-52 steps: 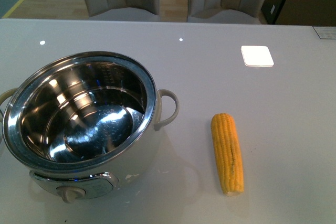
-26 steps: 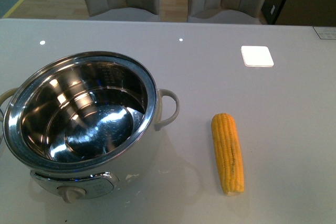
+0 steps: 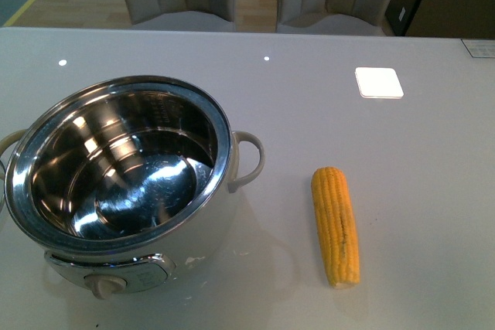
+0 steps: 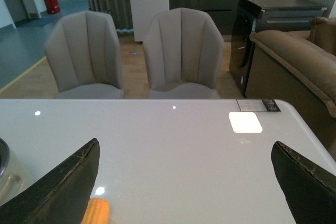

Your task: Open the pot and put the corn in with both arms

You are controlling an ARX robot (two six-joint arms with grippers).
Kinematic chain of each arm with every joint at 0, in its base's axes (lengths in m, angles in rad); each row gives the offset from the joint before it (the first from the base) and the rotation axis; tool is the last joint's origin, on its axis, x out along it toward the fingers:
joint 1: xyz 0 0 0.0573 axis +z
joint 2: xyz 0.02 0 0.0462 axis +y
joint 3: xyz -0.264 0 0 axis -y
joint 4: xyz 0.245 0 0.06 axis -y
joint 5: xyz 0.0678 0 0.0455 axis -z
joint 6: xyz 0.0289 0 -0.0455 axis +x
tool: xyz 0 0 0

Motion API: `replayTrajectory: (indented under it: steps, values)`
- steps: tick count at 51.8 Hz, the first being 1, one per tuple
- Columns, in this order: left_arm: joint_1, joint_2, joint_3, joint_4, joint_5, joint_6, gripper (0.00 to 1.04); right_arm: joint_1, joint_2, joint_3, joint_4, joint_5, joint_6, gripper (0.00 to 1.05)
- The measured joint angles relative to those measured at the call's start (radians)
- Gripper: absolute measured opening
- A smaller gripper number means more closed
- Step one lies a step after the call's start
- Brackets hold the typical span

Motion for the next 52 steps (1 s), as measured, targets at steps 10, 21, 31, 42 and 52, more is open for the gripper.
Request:
replayTrajectory:
  steps: [10, 21, 31, 42, 52]
  values:
    - [0.000, -0.001, 0.000, 0.000, 0.000, 0.000, 0.28, 0.000, 0.000, 0.000, 0.000, 0.000, 0.000, 0.96]
    - [0.000, -0.001, 0.000, 0.000, 0.000, 0.000, 0.69, 0.000, 0.000, 0.000, 0.000, 0.000, 0.000, 0.96]
    - [0.000, -0.001, 0.000, 0.000, 0.000, 0.002, 0.99, 0.000, 0.000, 0.000, 0.000, 0.000, 0.000, 0.96]
    - [0.000, -0.001, 0.000, 0.000, 0.000, 0.002, 0.98, 0.000, 0.000, 0.000, 0.000, 0.000, 0.000, 0.96]
    - [0.000, -0.001, 0.000, 0.000, 0.002, 0.002, 0.98, -0.042, 0.257, 0.156, -0.382, -0.196, 0.141, 0.96]
